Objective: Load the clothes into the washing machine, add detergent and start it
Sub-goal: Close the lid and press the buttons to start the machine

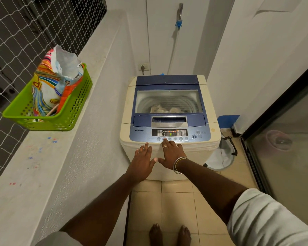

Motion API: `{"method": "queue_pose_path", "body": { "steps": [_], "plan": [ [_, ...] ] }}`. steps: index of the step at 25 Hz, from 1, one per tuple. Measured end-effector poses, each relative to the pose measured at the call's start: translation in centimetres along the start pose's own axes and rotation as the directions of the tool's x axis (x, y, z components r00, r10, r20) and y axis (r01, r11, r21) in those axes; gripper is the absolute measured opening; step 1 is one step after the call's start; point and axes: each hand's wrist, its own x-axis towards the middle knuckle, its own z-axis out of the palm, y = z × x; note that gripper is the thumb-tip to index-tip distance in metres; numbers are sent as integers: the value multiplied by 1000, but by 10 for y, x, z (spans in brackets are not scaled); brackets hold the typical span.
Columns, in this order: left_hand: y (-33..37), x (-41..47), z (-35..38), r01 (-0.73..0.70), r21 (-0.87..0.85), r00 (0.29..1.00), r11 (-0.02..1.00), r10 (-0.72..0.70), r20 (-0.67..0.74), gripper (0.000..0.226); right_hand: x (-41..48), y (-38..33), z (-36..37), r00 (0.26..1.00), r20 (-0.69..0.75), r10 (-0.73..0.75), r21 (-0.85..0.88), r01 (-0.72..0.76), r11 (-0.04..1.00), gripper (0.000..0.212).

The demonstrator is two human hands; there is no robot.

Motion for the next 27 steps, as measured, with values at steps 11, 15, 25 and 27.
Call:
{"method": "queue_pose_path", "body": {
  "steps": [11,15,25,27],
  "plan": [
    [-5,14,-2,6,15,1000,1000,-6,6,67,16,-4,-5,999,-25,23,36,-22,999,80],
    [-4,18,0,-10,18,1000,1000,10,1,66,18,3,-16,997,-28,74,168,-68,983,62],
    [4,16,-3,-63,13,998,998,63,-19,71,22,13,-37,998,64,19,12,-20,1000,63],
    [7,15,-7,-72,13,997,997,73,-27,83,12,17,-31,1000,-7,12,46,-11,999,62]
  ]
}}
